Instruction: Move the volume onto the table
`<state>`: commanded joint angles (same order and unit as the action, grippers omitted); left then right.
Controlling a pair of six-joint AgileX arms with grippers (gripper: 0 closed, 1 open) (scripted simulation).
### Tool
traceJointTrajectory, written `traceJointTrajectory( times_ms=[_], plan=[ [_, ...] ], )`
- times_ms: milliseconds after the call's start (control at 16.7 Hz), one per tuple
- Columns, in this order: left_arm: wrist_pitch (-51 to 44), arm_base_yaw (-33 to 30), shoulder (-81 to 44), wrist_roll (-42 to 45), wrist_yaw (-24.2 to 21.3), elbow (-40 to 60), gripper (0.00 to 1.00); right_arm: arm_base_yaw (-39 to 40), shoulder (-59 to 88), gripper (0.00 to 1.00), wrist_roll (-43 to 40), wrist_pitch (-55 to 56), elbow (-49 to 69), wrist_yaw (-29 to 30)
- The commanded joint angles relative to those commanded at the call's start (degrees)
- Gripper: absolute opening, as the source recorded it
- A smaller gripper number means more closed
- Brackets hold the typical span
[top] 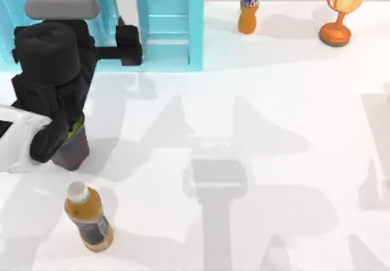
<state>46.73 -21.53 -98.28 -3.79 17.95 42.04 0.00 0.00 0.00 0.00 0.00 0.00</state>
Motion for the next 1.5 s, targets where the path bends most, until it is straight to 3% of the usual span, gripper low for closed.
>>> traceJointTrajectory(
  times_ms=[360, 840, 1500],
  plan=[
    [8.41, -3.79, -16.93, 0.20, 3.16, 6.09, 1.00, 0.00, 0.00, 1.00, 0.00, 0.00, 0.00, 0.00],
    [8.30, -3.57, -17.80, 0.28, 3.00, 6.76, 1.00, 0.00, 0.00, 1.00, 0.00, 0.00, 0.00, 0.00],
    [1.02, -0.31, -32.22, 1.01, -0.65, 28.92, 1.00, 0.00, 0.00, 1.00, 0.00, 0.00, 0.00, 0.00]
  ],
)
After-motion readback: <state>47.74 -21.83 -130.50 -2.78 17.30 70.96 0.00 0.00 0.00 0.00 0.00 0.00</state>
